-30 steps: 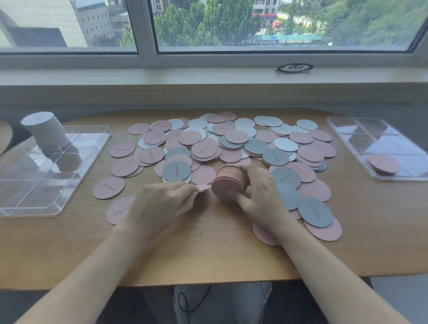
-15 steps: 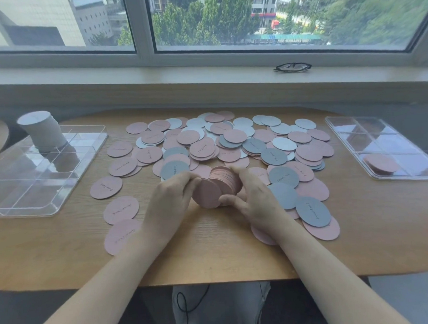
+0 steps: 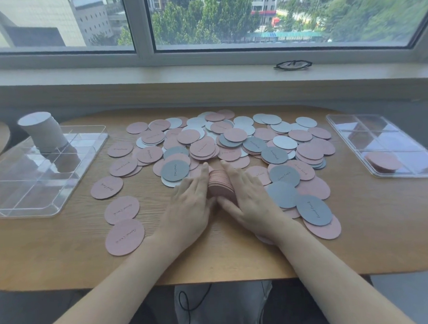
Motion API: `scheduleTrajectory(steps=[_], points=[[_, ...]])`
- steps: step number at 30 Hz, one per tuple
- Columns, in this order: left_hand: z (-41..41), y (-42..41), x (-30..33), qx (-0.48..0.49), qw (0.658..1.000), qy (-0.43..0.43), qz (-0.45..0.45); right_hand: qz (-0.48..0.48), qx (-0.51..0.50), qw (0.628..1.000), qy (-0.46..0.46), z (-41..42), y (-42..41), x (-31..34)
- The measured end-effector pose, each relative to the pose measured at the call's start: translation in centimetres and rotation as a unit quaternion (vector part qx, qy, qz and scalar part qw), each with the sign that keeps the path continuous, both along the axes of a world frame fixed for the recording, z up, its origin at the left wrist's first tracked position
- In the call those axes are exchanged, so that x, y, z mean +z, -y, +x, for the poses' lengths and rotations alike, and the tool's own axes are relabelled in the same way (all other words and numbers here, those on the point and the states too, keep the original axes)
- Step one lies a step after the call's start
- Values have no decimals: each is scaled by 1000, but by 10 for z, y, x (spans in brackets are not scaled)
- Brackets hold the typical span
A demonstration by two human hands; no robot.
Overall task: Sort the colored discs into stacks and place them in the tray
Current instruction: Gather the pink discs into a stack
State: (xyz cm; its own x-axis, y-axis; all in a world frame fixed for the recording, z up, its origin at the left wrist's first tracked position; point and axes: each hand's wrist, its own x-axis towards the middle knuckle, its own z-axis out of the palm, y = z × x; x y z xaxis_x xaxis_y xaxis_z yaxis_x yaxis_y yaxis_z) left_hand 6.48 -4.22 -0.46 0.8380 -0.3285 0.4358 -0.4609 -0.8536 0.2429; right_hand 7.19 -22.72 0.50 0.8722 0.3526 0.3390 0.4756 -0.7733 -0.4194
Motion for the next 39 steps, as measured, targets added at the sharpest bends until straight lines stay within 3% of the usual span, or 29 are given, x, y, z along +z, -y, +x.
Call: scheduleTrajectory(steps=[6, 10, 14, 17, 25, 34, 39], points=[[-6, -28, 12, -62, 997, -56, -1, 48, 7, 999, -7, 2, 2, -2], [-16, -70, 35, 14, 992, -123, 6, 66, 10, 998, -19, 1, 5, -1], [-27, -126, 50, 79, 958, -269, 63, 63, 7, 998, -24, 1, 5, 1], [-29, -153, 51, 97, 939, -323, 73, 63, 5, 998, -26, 0, 5, 2], [-16, -150, 43, 107, 945, -305, -42, 62, -1, 998, -27, -2, 5, 3], [-16, -106, 50, 29, 945, -249, -209, 52, 7, 999, -12, 0, 5, 0], [-14, -90, 46, -4, 947, -297, -124, 60, 9, 998, -19, 1, 6, -2]])
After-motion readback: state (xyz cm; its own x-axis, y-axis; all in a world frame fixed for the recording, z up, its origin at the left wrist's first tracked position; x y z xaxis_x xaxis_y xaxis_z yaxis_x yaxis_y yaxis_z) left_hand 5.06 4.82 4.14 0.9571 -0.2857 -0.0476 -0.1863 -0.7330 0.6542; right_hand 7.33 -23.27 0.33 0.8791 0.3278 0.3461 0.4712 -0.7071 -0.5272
